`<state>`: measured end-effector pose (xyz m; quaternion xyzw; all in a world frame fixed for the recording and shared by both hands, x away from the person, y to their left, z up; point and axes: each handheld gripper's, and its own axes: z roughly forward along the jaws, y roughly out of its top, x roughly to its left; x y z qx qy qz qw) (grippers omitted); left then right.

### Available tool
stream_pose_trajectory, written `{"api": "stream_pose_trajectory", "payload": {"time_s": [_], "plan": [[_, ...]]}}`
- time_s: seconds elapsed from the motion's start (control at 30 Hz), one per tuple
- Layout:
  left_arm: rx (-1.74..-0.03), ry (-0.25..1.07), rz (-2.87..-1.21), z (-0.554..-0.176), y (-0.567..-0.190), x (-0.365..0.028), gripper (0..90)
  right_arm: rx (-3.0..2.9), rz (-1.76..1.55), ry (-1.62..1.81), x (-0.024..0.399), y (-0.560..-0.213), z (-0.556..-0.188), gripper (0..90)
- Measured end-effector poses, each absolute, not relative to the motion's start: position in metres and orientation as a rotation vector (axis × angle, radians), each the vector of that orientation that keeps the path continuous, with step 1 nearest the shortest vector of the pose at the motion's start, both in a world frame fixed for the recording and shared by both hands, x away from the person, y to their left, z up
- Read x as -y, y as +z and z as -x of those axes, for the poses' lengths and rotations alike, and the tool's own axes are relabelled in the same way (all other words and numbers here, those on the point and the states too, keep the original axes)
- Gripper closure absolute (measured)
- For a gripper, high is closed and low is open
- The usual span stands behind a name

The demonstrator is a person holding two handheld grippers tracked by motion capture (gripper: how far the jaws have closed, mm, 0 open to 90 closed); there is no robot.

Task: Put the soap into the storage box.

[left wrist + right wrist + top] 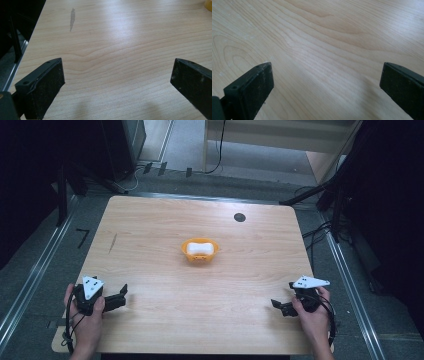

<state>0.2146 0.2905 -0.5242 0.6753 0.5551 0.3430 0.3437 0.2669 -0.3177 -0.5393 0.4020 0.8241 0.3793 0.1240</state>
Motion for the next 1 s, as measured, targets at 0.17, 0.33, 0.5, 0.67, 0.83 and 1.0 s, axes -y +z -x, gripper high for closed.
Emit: {"api": "stream_pose_trajectory", "payload": {"time_s": [0.17, 0.33, 0.5, 0.67, 0.83, 1.0], "plan": [[-1.443, 0.892, -1.754, -0.215, -0.524, -0.291, 0.0, -2.380, -1.194, 1.111, 0.327, -0.541, -0.259, 0.0], [-1.444, 0.895, -1.753, -0.214, -0.524, -0.291, 0.0, -2.353, -1.216, 1.122, 0.336, -0.543, -0.249, 0.0], [-1.442, 0.893, -1.752, -0.214, -0.524, -0.291, 0.0, -2.325, -1.229, 1.119, 0.344, -0.545, -0.242, 0.0], [-1.442, 0.894, -1.753, -0.214, -0.524, -0.291, 0.0, -2.288, -1.260, 1.128, 0.354, -0.547, -0.233, 0.0], [-1.441, 0.893, -1.754, -0.214, -0.524, -0.291, 0.0, -2.250, -1.286, 1.141, 0.362, -0.549, -0.226, 0.0], [-1.443, 0.894, -1.753, -0.214, -0.524, -0.291, 0.0, -2.192, -1.308, 1.179, 0.367, -0.551, -0.221, 0.0]]}}
